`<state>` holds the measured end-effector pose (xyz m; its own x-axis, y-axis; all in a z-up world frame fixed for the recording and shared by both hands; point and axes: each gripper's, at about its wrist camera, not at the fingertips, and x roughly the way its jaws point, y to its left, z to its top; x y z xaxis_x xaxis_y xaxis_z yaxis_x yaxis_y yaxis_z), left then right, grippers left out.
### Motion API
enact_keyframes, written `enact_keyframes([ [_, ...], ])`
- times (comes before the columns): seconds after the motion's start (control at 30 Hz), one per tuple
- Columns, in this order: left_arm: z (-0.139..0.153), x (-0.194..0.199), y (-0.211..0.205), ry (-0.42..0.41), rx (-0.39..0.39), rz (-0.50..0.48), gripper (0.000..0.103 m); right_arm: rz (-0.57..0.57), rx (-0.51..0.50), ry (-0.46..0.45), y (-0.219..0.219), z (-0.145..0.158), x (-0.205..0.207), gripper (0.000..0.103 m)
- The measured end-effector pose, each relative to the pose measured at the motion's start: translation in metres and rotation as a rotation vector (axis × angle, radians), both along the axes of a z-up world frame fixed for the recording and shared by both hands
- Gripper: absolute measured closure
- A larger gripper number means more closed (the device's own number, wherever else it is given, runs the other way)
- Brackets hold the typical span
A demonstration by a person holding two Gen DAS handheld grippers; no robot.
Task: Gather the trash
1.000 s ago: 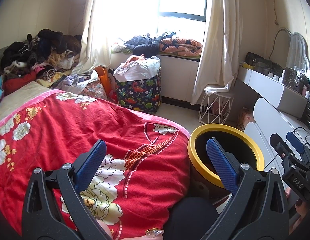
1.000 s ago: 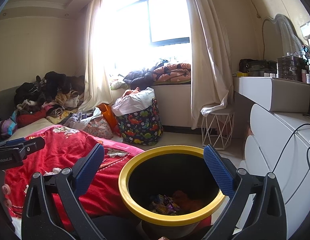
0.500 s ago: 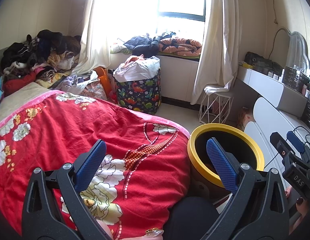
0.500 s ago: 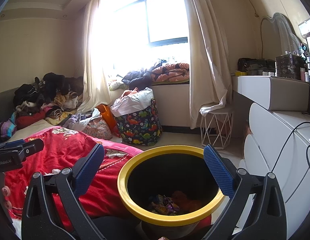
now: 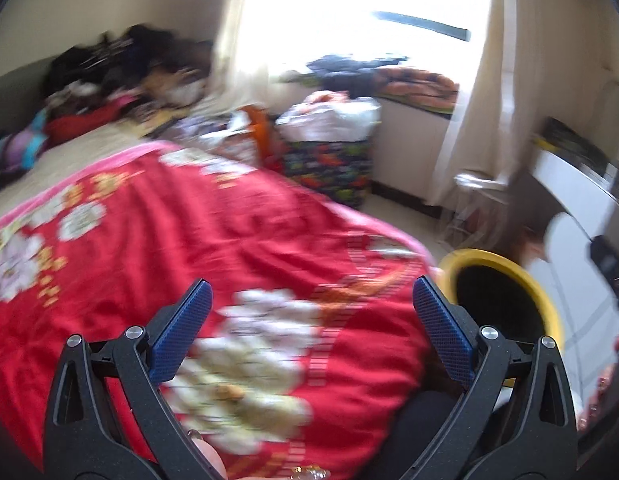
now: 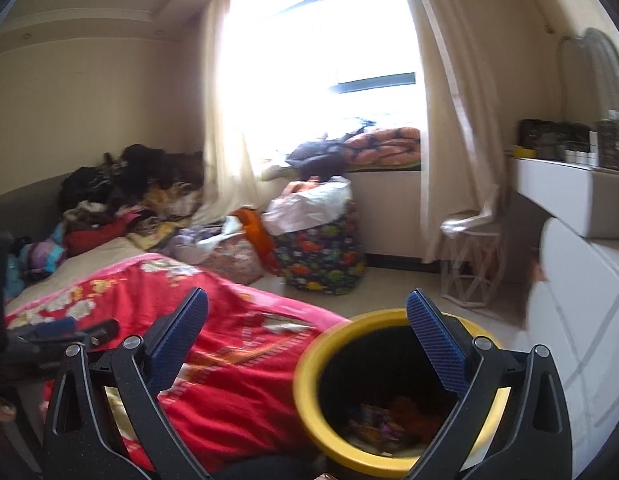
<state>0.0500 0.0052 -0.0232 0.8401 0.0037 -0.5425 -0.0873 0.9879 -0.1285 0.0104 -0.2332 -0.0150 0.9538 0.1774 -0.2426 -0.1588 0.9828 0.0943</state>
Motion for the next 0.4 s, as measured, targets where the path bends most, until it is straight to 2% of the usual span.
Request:
enact_keyframes([
  [0.1,-0.006,-0.006,0.064,0.025,0.0,0.181,0.011,0.217,-0.004,0.095,0.06,0.003,0.028,0.006],
  [0.17,-0.013,-0.017,0.118,0.048,0.021,0.343,0.011,0.354,-0.016,0.158,0.106,-0.002,0.042,0.006],
  [0.23,-0.023,-0.03,0.168,0.081,0.038,0.476,0.011,0.515,-0.046,0.252,0.167,-0.017,0.053,0.006],
  [0.33,-0.052,-0.046,0.244,0.197,0.07,0.66,0.011,0.725,-0.108,0.415,0.252,-0.048,0.062,0.006],
  [0.4,-0.075,-0.052,0.289,0.271,0.054,0.757,0.011,0.81,-0.16,0.53,0.307,-0.077,0.063,0.006],
])
